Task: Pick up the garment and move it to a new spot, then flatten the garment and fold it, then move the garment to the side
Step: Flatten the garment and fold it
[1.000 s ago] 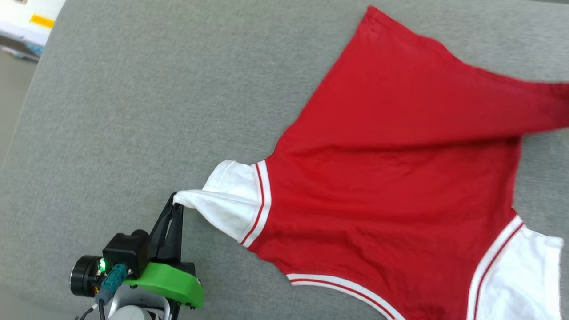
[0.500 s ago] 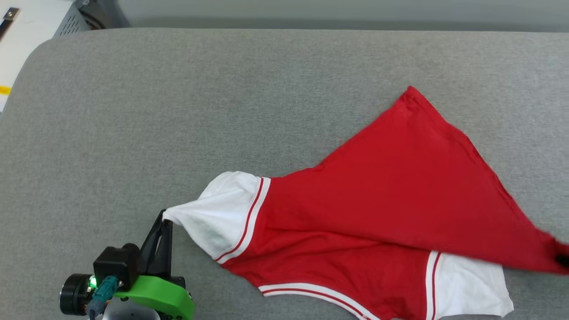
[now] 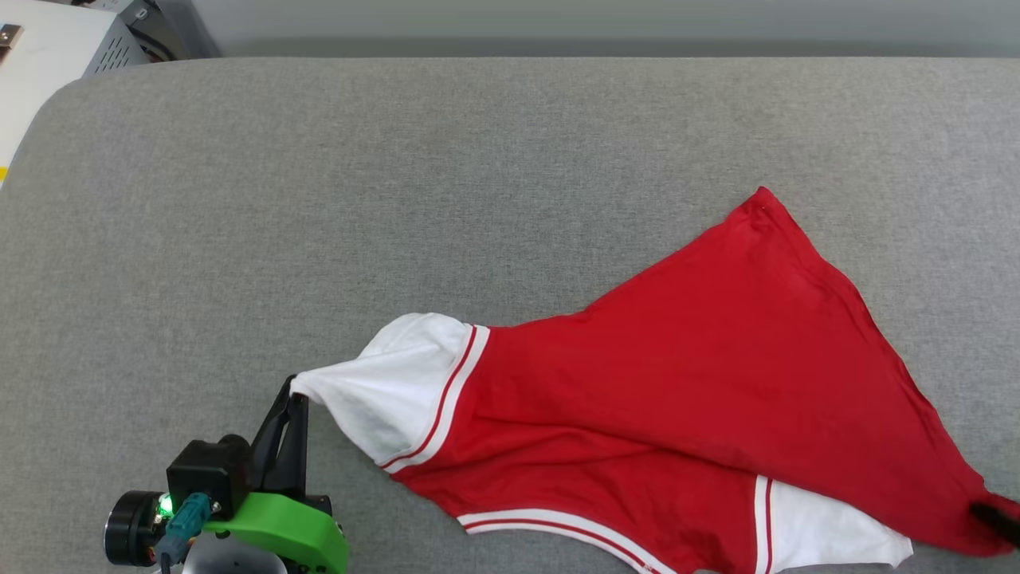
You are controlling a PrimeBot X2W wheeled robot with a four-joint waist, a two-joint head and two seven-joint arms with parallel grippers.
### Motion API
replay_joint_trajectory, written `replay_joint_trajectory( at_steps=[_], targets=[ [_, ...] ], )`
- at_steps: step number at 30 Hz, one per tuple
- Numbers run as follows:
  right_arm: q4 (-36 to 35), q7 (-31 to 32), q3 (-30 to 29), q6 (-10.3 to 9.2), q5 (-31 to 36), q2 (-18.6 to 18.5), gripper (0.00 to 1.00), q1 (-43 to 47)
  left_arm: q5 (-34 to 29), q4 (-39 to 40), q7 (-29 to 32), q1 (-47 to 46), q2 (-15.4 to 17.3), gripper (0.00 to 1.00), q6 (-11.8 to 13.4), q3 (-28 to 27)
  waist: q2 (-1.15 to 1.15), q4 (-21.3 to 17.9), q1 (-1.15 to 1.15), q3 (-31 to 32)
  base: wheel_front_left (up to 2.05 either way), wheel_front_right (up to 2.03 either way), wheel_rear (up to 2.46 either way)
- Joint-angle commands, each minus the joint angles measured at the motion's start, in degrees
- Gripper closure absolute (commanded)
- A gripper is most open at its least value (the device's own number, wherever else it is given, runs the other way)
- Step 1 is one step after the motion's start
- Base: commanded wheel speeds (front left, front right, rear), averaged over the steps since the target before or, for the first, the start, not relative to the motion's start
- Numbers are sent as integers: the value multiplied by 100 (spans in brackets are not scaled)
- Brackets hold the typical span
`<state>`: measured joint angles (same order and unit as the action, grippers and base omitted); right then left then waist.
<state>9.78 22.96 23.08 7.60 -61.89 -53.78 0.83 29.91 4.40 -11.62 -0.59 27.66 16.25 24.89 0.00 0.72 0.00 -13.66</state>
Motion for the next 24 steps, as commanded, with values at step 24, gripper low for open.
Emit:
replay_joint_trajectory(
  at_steps=[24],
  targets=[
    [-150, 2654, 733, -11, 1825, 800, 0, -4647, -272, 42, -75, -936, -328, 100, -180, 344, 0, 837, 0, -956, 0, 0, 0]
  ],
)
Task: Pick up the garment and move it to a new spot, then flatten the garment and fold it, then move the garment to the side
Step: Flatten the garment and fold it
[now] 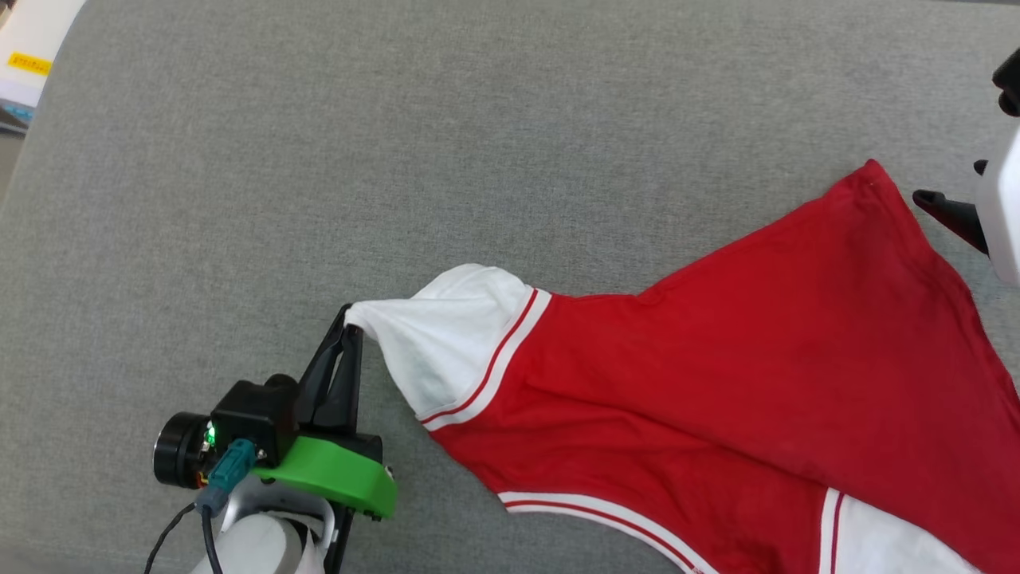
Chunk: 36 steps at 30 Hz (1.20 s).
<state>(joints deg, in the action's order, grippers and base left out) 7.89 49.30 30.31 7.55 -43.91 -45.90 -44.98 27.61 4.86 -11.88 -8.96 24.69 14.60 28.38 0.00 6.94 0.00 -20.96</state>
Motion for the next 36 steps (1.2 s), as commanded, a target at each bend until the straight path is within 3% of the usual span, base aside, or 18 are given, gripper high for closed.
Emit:
replay_joint_trajectory(
  at_steps=[1, 8, 13, 14, 15, 22, 29, 36],
  targets=[
    [235, 37, 89, -6, 54, 96, 0, -188, -45, -11, -61, -137, -61, 100, -17, -1, 0, 247, 0, -264, 0, 0, 0],
    [1625, -344, 670, -6, 225, 594, 0, -644, -73, -201, -166, -385, -235, 100, -136, 61, 0, 433, 0, -524, 0, 0, 0],
    [2035, -462, 1289, -6, -61, 687, 0, -401, -84, -389, -216, -500, -306, 100, -226, 82, 0, 480, 0, -539, 0, 0, 0],
    [2032, -535, 1415, -6, -111, 647, 37, -395, -85, -427, -226, -513, -316, 100, -241, 79, 0, 469, 0, -530, 0, 0, 0],
    [2031, -631, 1478, -6, -155, 623, 100, -401, -83, -457, -233, -519, -322, 100, -251, 73, 0, 451, 0, -514, 0, 0, 0],
    [2042, -1893, 1400, -6, -555, 492, 100, -649, -86, -672, -274, -522, -257, 100, -354, -9, 0, 232, 0, -162, 0, 0, 0],
    [1412, -3402, 1275, -6, -822, 141, 100, -442, -216, -627, -289, -662, 3, 100, -473, -117, 0, -3, 0, 476, 0, 0, 0],
    [834, -4336, 770, -6, -866, -116, 100, -165, -340, -260, -124, -1380, 353, 100, -624, -311, 0, -226, 0, 872, 0, 0, 0]
  ],
)
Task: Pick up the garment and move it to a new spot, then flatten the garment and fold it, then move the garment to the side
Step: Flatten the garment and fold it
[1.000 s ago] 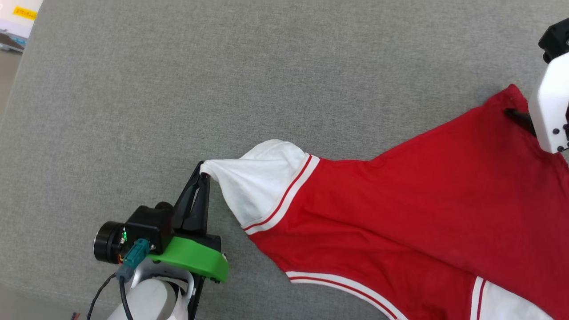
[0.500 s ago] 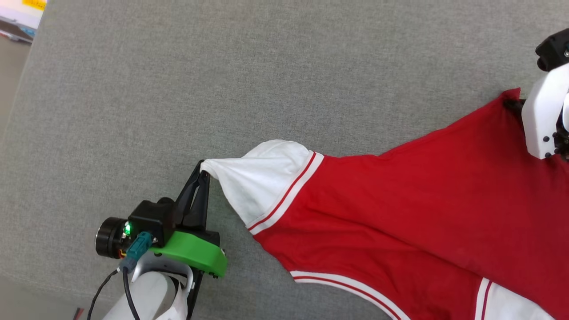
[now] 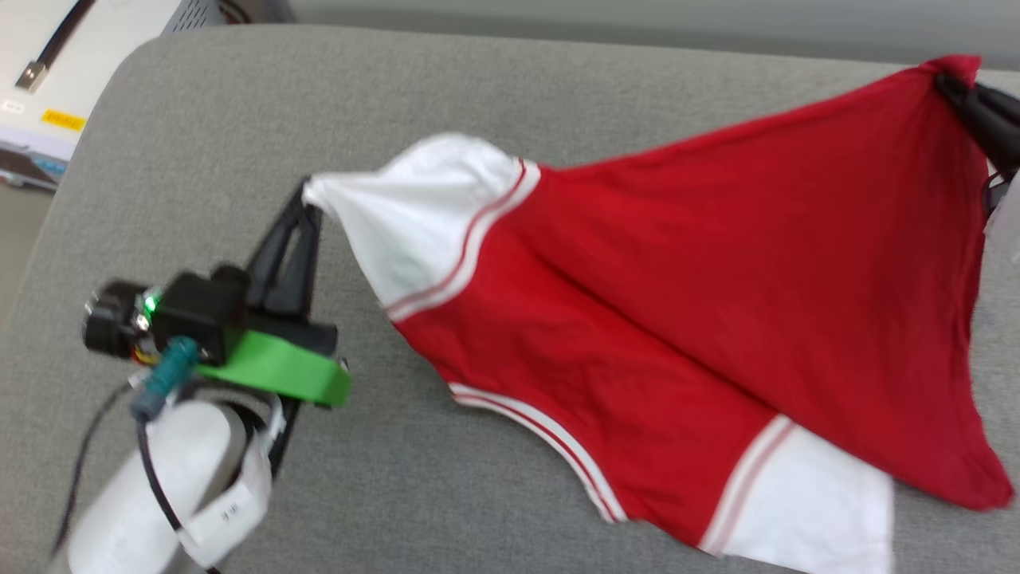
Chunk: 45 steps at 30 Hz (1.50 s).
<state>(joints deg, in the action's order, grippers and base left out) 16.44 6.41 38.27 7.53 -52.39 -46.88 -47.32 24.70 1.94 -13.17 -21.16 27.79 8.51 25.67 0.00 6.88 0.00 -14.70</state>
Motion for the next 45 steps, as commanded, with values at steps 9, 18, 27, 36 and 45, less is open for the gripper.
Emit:
replay_joint_trajectory(
  at_steps=[9, 18, 27, 36, 45],
  targets=[
    [-709, -19, -820, -4, 384, -18, 100, -57, -170, 218, 552, -2018, 305, 100, -395, -252, 0, -499, 0, 48, 0, 0, 0],
    [-390, 490, -1493, -4, 1101, 583, 100, -1696, -431, -926, 818, -4944, 2, 100, -1180, -50, 0, -662, 0, -1002, 0, 0, 0],
    [719, 361, -1586, -4, 1990, 1028, 100, -4120, -642, -2431, 645, -7611, -329, 100, -1486, 56, 0, -703, 0, -1730, 0, 0, 0],
    [1827, -212, -1102, -4, 2305, 1410, 100, -5522, -647, -3806, 174, -9033, -427, 100, -1586, 371, 0, -715, 0, -2011, 0, 0, 0],
    [2363, -784, -299, -4, 1909, 1445, 100, -5250, -360, -4566, -118, -8766, -432, 100, -1598, 708, 0, -699, 0, -2155, 0, 0, 0]
  ],
)
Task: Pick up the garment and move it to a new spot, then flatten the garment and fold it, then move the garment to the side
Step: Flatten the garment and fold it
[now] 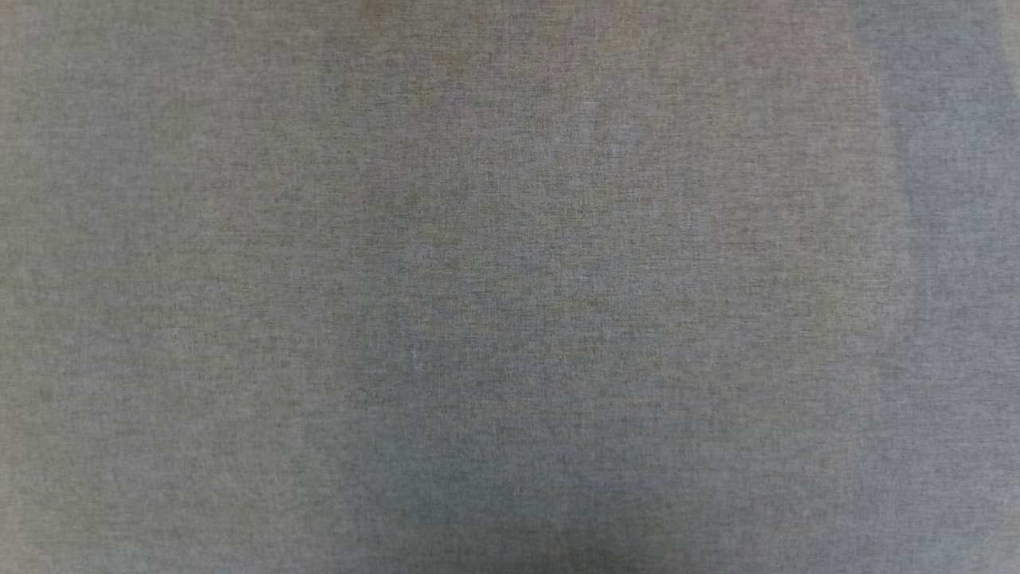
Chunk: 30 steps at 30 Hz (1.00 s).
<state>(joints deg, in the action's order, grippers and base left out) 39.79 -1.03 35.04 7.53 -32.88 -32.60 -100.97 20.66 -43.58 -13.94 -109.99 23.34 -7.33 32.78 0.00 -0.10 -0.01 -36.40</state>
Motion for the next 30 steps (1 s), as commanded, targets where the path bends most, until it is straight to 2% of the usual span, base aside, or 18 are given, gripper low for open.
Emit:
replay_joint_trajectory(
  at_steps=[1, 6, 10, 13, 24, 25, 30],
  targets=[
    [85, -111, 124, -4, -120, 24, 100, 238, 109, -54, -60, 259, 5, 100, -14, 11, 0, 4, 1, 47, 0, 0, 0],
    [202, -517, 610, -4, -477, 119, 100, 877, 232, 52, -100, 1098, 117, 100, -13, 102, 0, 8, 1, 329, 0, 0, 0],
    [111, -765, 1052, -4, -850, 105, 100, 1511, 260, 541, -104, 2092, 241, 100, 48, -8, 0, 39, 1, 690, 0, 0, 0],
    [-35, -905, 1383, -4, -1149, -28, 100, 2092, 281, 1008, -105, 3021, 358, 100, 186, -121, 0, 59, 1, 1016, 0, 0, 0],
    [-930, -1172, 2302, -4, -1976, -699, 100, 4236, 504, 2677, -100, 6698, 876, 100, 885, -245, 0, 68, 1, 2164, 0, 0, 0],
    [-1170, -1201, 2518, -4, -2101, -840, 100, 4825, 657, 3126, -32, 7689, 993, 100, 1120, -180, 0, 57, 1, 2409, 0, 0, 0],
    [-1345, -1268, 2746, -4, -2096, -1088, 100, 5713, 1045, 3732, 200, 9098, 1087, 100, 1474, -99, 0, 98, 1, 2745, 0, 0, 0]
  ],
)
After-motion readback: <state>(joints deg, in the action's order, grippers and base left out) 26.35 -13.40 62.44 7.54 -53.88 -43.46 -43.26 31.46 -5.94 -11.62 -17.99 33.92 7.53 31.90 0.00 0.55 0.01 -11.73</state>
